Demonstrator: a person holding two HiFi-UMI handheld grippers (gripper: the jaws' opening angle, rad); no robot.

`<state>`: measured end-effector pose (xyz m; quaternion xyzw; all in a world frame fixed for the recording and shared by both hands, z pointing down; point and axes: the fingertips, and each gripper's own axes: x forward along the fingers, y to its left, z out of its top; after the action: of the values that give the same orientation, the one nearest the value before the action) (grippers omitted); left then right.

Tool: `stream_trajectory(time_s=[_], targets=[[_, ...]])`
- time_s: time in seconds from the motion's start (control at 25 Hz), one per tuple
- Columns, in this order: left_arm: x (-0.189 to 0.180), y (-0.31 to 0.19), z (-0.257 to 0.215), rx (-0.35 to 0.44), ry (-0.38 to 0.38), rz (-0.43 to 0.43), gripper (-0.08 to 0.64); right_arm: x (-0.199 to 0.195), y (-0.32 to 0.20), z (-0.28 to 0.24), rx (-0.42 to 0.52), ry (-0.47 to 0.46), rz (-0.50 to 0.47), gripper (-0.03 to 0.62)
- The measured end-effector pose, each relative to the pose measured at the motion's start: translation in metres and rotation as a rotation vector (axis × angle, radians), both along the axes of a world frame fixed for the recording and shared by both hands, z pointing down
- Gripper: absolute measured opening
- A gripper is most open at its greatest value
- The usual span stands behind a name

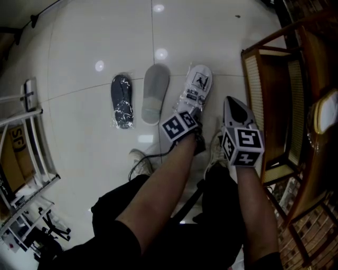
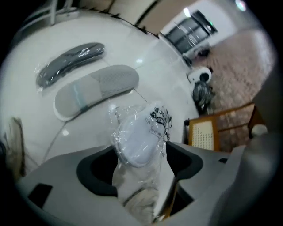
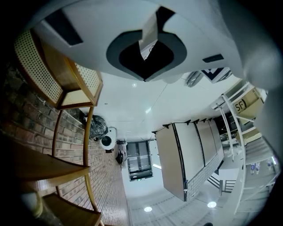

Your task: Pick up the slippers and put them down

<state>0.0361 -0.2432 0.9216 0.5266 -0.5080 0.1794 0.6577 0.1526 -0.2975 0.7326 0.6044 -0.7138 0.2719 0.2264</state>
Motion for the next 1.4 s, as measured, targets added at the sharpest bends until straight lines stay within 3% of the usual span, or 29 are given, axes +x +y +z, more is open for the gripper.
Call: stream_trajectory(time_s=[0.08,0.2,0.32,0.36,0.52,0.6,0.84,1.0,1.12,1.2,1.32,1.4], targets=[[0.004,0.002,-0.004,-0.017,-0.058,0.139,0.342,-0.001,0.000,0.000,-0.016,0.005,-0.010,0.009],[0.007,0.006,-0.008,-0.012,-0.093,0.271,0.342,0.003,0.002,0.004,-0.042,0.021,0.014,0.009],[-0.031,0.018,-0.002,-0.037,-0.328,0.458,0.342,0.008,0.006,0.009,-0.091,0.052,0.027,0.009],[-0.037,0.024,0.000,-0.044,-0.359,0.492,0.342,0.008,0.007,0.010,-0.098,0.056,0.027,0.009],[-0.032,0.058,0.000,-0.067,-0.315,0.567,0.344,0.007,0.005,0.006,-0.096,0.076,0.003,0.009],[-0.022,0.064,-0.006,-0.038,-0.287,0.615,0.344,0.008,0.004,0.002,-0.090,0.090,-0.002,0.009],[-0.007,0.005,-0.057,0.142,-0.262,0.620,0.344,0.011,0.011,-0.012,-0.096,0.125,0.001,0.009],[-0.018,-0.031,-0.112,0.189,-0.289,0.604,0.344,0.023,-0.002,-0.055,-0.038,0.106,0.052,0.009],[-0.020,-0.085,-0.177,0.365,-0.317,0.609,0.344,0.026,-0.026,-0.114,0.057,0.098,0.080,0.009],[-0.012,-0.100,-0.228,0.447,-0.265,0.602,0.344,0.018,-0.032,-0.157,0.115,0.093,0.080,0.009],[-0.024,-0.122,-0.316,0.626,-0.316,0.585,0.344,0.010,-0.024,-0.223,0.201,0.131,0.053,0.009],[-0.027,-0.124,-0.370,0.730,-0.306,0.587,0.344,0.010,-0.015,-0.268,0.266,0.163,0.040,0.009]])
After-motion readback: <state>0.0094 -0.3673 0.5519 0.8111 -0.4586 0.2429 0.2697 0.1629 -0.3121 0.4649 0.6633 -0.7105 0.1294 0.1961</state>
